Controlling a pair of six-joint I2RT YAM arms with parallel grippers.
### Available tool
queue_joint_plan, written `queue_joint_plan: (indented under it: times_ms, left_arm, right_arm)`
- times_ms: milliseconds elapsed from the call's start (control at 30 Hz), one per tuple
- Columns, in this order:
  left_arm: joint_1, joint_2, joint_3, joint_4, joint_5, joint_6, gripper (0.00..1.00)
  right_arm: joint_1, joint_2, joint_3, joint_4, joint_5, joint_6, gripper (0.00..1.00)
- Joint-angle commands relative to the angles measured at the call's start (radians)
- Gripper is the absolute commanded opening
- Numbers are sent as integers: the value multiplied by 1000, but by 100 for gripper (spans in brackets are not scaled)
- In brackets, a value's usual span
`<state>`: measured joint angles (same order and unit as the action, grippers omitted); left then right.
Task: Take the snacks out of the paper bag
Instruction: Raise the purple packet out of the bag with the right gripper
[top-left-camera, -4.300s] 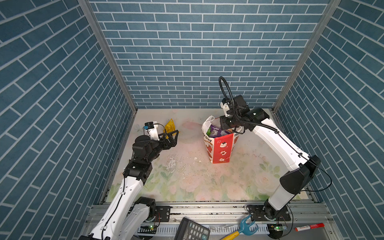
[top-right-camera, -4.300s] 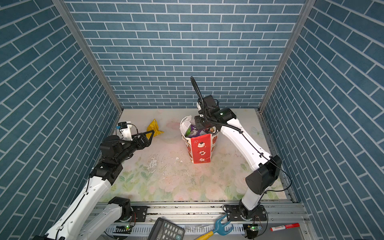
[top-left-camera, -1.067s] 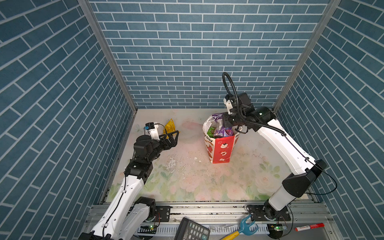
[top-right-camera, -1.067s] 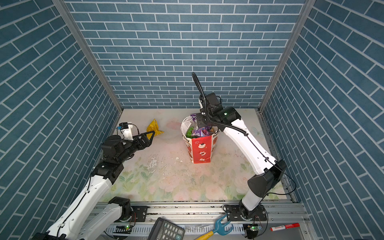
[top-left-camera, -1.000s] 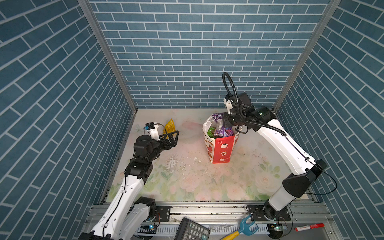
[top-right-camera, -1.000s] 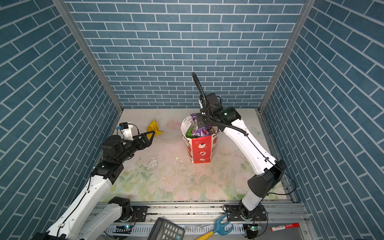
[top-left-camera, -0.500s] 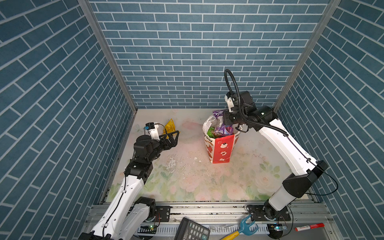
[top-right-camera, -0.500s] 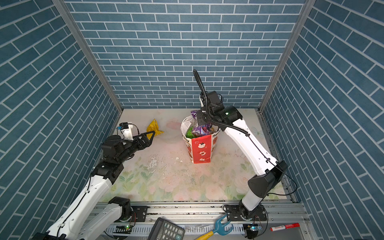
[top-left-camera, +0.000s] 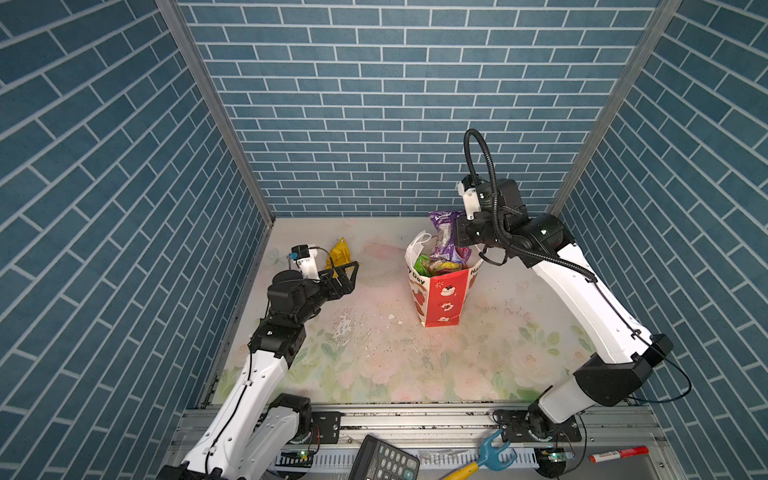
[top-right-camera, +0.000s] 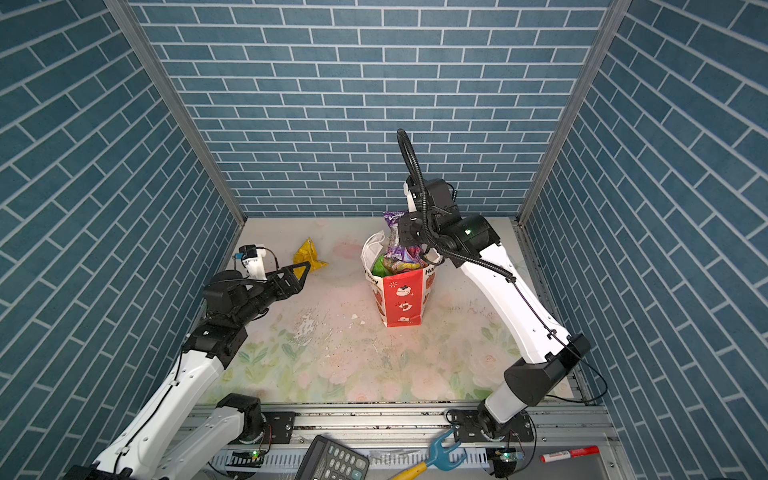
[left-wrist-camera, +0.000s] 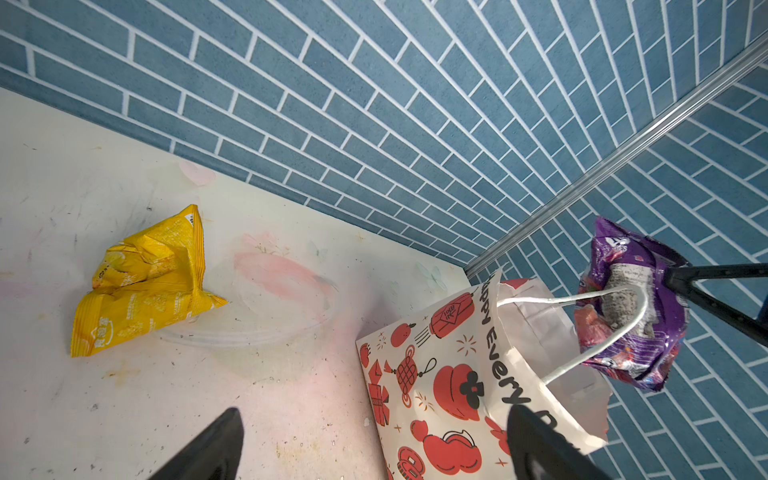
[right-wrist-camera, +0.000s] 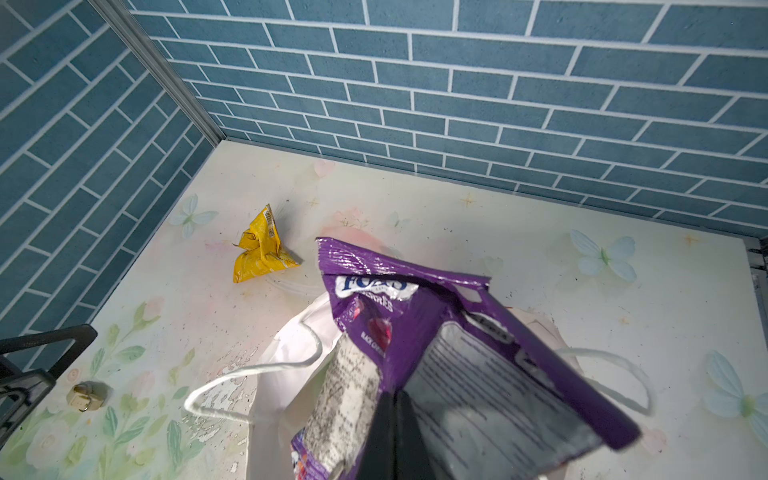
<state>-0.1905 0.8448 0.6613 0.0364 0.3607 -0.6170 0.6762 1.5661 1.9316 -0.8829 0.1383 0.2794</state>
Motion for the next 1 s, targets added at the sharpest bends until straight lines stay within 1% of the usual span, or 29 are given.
queue_joint_plan:
  times_ms: [0, 400, 967]
  left_arm:
    - [-5, 1, -8, 20, 9, -1, 100]
    - [-6, -8, -10, 16, 11, -2, 100]
    - [-6, 12, 14, -14, 23, -27, 100]
  right_arm:
    - [5, -48, -13, 45, 31, -30, 0]
    - [5, -91, -19, 59, 46, -31, 0]
    - [-4, -165, -64, 111, 34, -45, 0]
